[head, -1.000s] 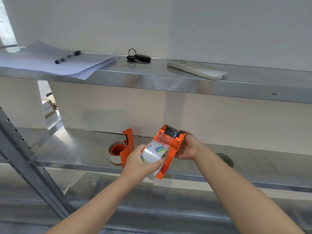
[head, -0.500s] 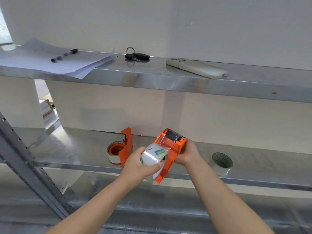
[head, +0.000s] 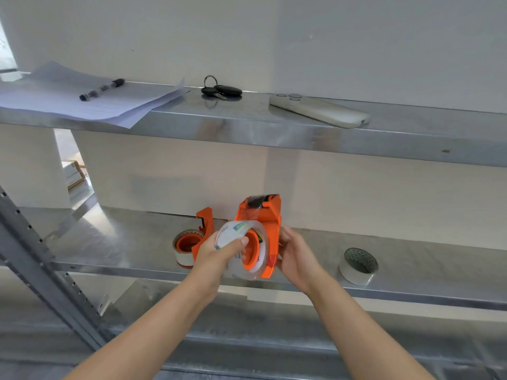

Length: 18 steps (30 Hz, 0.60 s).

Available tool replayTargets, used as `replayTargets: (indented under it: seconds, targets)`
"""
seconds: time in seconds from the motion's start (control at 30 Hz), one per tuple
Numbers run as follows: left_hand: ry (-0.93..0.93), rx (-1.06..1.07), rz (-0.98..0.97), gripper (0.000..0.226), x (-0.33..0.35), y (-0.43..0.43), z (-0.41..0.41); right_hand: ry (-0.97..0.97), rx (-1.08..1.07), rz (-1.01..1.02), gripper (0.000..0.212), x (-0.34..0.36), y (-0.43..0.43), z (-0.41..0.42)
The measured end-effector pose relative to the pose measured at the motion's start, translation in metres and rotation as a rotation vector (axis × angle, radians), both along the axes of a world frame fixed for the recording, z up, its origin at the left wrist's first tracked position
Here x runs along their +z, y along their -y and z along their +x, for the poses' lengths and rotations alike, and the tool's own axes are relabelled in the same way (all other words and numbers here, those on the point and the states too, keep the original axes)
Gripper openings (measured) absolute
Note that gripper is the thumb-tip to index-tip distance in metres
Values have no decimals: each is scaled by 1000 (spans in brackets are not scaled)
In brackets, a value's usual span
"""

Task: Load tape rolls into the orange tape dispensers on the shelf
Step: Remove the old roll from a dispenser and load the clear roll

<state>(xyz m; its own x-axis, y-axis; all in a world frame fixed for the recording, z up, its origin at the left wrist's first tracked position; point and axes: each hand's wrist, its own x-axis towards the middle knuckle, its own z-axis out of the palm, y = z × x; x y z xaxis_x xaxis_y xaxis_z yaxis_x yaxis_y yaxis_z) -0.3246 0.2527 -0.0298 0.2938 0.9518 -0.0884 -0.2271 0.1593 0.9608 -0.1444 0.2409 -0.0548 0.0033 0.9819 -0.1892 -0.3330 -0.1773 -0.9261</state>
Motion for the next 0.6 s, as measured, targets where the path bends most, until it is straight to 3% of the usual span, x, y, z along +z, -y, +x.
replayTargets:
  seconds: [0.13, 0.27, 0.37, 0.43, 0.6]
  targets:
    - [169, -75, -133, 12, 1, -1, 2, 126, -12, 123, 34, 3, 3, -6]
    - [339, -45, -294, 38, -12, -7, 8, 209, -44, 116, 40, -8, 9, -12]
    - [422, 30, -404, 26, -26, -11, 15, 207, -145, 121, 36, -21, 12, -21]
    - [436, 22, -434, 22, -36, -14, 19, 226, -196, 134, 27, -29, 12, -25]
    - [275, -142, -446, 33, -55, -27, 27, 315, -327, 102, 38, -42, 1, -25]
